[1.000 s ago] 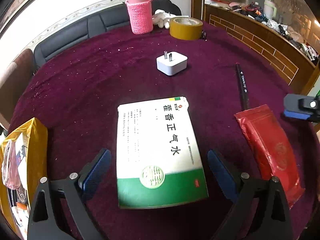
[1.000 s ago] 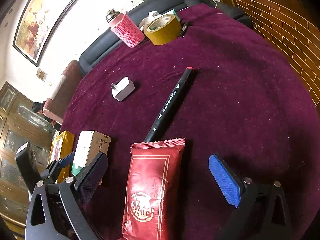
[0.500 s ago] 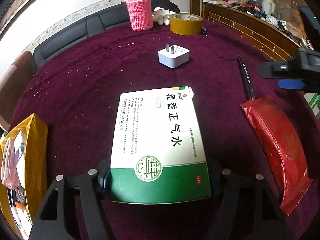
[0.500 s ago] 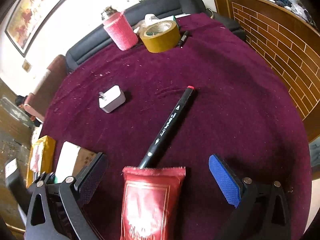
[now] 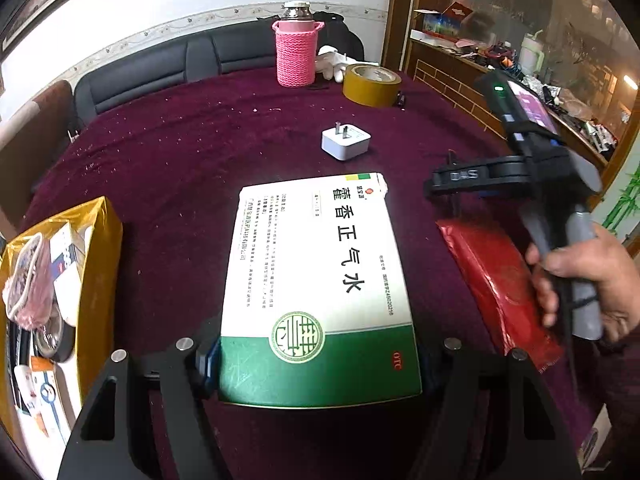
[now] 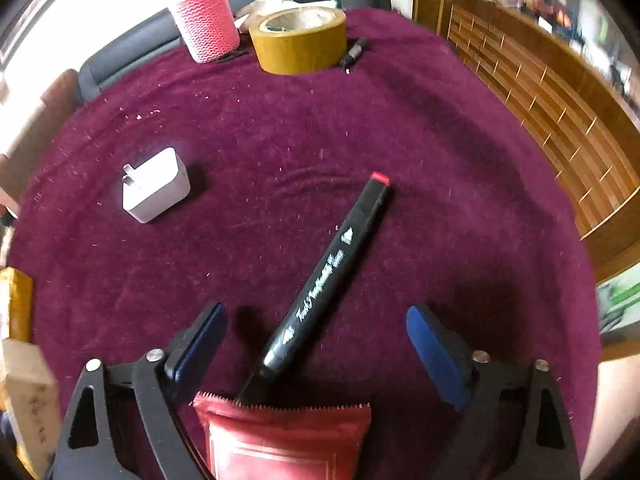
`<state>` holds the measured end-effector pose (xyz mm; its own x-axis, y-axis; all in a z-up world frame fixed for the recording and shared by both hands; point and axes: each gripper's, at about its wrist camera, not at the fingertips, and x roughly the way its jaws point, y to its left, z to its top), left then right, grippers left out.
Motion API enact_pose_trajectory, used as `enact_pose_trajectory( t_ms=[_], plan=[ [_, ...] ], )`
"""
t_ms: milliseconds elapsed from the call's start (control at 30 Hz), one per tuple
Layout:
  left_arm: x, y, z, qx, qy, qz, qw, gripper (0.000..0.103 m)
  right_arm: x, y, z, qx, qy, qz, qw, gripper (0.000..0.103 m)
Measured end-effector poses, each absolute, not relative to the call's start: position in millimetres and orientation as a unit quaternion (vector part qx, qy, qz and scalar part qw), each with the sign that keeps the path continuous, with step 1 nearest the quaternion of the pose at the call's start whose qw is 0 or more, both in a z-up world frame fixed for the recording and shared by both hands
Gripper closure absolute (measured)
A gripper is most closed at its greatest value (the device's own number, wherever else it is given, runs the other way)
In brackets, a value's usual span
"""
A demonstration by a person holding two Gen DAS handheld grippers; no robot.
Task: Organize objects
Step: 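Grasp the green-and-white medicine box with the left tool while the right tool approaches the black marker, then grasp the red-capped black marker with the right tool while the left tool holds the box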
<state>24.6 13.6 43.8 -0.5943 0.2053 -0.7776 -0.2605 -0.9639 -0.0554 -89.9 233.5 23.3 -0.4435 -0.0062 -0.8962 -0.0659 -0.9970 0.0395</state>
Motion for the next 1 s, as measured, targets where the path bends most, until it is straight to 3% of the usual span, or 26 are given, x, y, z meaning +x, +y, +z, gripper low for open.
enact_pose_trajectory(
  t_ms=[100, 233, 267, 300, 333, 833, 933, 1000],
  plan=[
    [30.8, 10.5, 43.5, -0.429, 0.030, 0.893, 0.129, 0.033, -89.1, 227.9, 24.4, -0.521, 0.014, 0.853, 0.023, 0.027],
    [38.9, 7.1, 39.9, -0.429, 0.028, 0.894, 0.129, 0.033, -88.8, 224.4, 25.1, -0.518, -0.003, 0.855, 0.014, 0.028],
    [38.9, 6.4, 37.9, -0.429, 0.029, 0.894, 0.126, 0.033, -89.9, 226.3, 24.3, -0.520, -0.003, 0.854, 0.015, 0.023],
    [38.9, 5.3, 34.7, -0.432, 0.027, 0.893, 0.124, 0.033, -91.2, 230.4, 22.1, -0.526, -0.002, 0.850, 0.024, 0.008],
    [38.7, 3.7, 31.6, -0.436, 0.023, 0.891, 0.124, 0.033, -95.0, 236.3, 16.9, -0.537, 0.005, 0.843, 0.035, 0.000],
    [36.2, -6.3, 2.9, -0.467, -0.008, 0.876, 0.122, 0.032, -95.5, 232.4, 21.1, -0.555, -0.004, 0.831, 0.029, 0.002],
    [35.0, -1.7, 2.1, -0.470, 0.003, 0.874, 0.123, 0.022, -90.1, 216.3, 28.9, -0.551, -0.019, 0.834, 0.007, 0.031],
    [32.0, 2.3, 0.6, -0.471, 0.005, 0.872, 0.130, 0.015, -89.1, 203.5, 32.5, -0.556, -0.015, 0.831, -0.006, 0.071]
  ],
)
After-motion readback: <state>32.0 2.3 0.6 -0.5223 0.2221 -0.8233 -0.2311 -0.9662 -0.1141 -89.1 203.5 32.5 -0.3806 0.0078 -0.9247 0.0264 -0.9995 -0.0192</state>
